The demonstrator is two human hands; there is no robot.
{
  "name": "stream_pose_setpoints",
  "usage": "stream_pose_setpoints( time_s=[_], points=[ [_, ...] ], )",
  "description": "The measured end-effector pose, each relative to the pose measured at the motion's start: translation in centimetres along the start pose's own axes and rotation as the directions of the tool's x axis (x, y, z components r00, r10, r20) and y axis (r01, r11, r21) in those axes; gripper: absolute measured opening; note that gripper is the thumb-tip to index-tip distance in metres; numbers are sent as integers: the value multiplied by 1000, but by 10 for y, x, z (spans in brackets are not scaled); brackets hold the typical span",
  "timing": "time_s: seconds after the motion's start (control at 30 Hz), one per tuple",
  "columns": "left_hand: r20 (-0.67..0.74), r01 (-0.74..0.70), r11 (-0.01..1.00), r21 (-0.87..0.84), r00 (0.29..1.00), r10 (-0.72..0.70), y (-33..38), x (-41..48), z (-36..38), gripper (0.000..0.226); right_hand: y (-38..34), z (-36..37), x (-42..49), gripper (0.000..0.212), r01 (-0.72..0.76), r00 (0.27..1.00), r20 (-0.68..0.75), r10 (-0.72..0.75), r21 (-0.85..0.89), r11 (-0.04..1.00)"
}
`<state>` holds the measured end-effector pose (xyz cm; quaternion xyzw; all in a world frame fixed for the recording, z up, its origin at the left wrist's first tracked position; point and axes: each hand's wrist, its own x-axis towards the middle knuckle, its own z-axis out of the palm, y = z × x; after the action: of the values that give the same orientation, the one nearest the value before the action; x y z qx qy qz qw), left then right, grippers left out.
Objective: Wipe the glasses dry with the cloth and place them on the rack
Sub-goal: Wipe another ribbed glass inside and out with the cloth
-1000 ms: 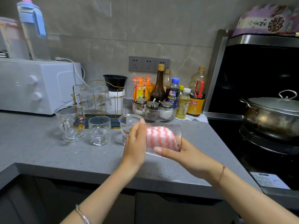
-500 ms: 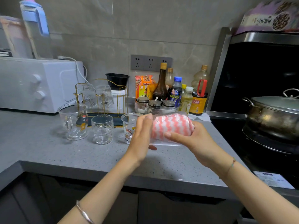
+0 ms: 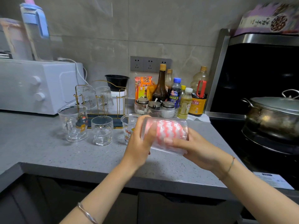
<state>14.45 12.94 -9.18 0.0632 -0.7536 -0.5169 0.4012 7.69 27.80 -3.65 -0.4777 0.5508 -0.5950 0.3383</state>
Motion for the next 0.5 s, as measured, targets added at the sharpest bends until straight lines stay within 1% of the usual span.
stream_pose_setpoints(
  time_s=[0.07, 0.1, 0.13, 0.2, 0.3, 0.33, 0.43, 0.47, 0.5],
  points=[
    [26, -75, 997, 16, 997, 75, 0, -1, -1, 81, 3, 0, 1, 24, 0, 1000, -19, 1, 71, 997],
    [44, -88, 996, 8, 995, 87, 0, -2, -1, 80, 4, 0, 1, 22, 3, 999, -35, 0, 78, 997],
    [55, -70, 998, 4, 996, 69, 0, -2, -1, 81, 4, 1, 1, 22, 8, 999, -48, -5, 76, 997],
    [71, 14, 1000, 17, 997, -15, 3, -2, -1, 79, 4, 1, 3, 20, 22, 998, -68, -19, 56, 998],
    [152, 187, 982, 1, 971, -184, 10, 1, -1, 60, 1, -2, 6, 17, 26, 993, -117, -31, -41, 999],
    [175, 263, 964, -28, 951, -254, 10, 3, -1, 59, 1, -4, 6, 18, 22, 990, -139, -35, -94, 995],
    [246, 495, 857, -142, 856, -454, 12, 8, -7, 69, 2, -7, 7, 22, 20, 978, -196, -74, -265, 964],
    [271, 543, 825, -156, 827, -493, 12, 11, -9, 71, 3, -6, 7, 23, 18, 974, -212, -83, -294, 956],
    [280, 562, 814, -144, 813, -511, 11, 12, -10, 73, 5, -5, 8, 24, 18, 971, -220, -91, -311, 950]
  ],
)
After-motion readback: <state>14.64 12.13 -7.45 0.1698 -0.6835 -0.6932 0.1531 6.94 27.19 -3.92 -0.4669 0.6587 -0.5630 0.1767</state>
